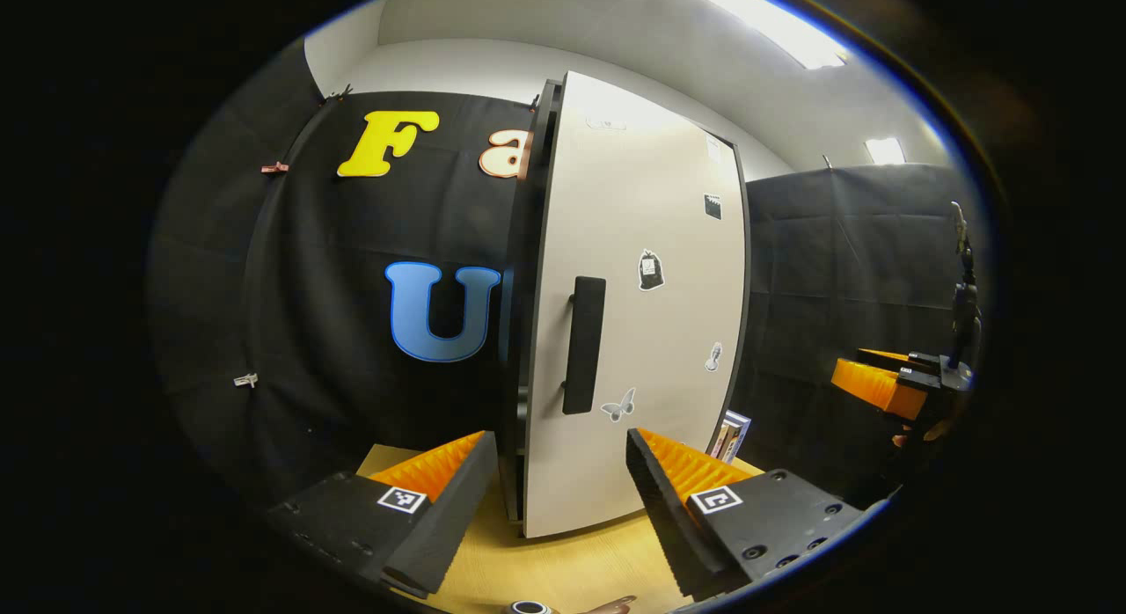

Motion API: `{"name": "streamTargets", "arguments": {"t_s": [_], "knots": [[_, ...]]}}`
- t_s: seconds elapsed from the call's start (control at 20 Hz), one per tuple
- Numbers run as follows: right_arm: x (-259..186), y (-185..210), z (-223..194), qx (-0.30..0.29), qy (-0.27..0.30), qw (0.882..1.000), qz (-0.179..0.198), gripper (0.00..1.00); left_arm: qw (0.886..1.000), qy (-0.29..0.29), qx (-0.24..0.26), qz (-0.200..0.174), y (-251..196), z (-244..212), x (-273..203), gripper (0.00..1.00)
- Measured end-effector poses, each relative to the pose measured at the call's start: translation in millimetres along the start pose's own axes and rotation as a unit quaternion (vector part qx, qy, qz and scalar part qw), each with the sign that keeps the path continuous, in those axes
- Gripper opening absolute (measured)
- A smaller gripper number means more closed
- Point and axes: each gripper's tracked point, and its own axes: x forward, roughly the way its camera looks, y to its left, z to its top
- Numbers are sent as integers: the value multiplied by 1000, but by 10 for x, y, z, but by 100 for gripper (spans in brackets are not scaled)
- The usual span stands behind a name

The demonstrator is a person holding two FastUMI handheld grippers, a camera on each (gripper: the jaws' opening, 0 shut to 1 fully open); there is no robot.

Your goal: Open the cabinet door with the right hand, grasp the bottle in the cabinet with the left hand and place it on the coaster, then close the cabinet door with the right hand.

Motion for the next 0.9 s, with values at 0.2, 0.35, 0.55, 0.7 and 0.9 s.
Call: {"name": "streamTargets", "arguments": {"t_s": [0.2, 0.35, 0.55, 0.7, 0.9], "knots": [[6, 9, -36, -2, 6, 1000, 0, 97, 1000, 0, 2, 2, 26, 7, -5, 93], [10, 49, -60, -9, 10, 1000, 4, 97, 1000, 0, 0, 3, 35, 4, 1, 93], [20, 93, -63, -14, 9, 1000, 9, 97, 1000, 2, -1, 4, 61, -3, 3, 93], [42, 107, -90, -14, 13, 1000, 11, 97, 1000, 2, 0, 6, 81, -11, 7, 93], [55, 130, -90, -15, 14, 1000, 12, 98, 1000, 1, 1, 8, 121, 7, 16, 93]]}}
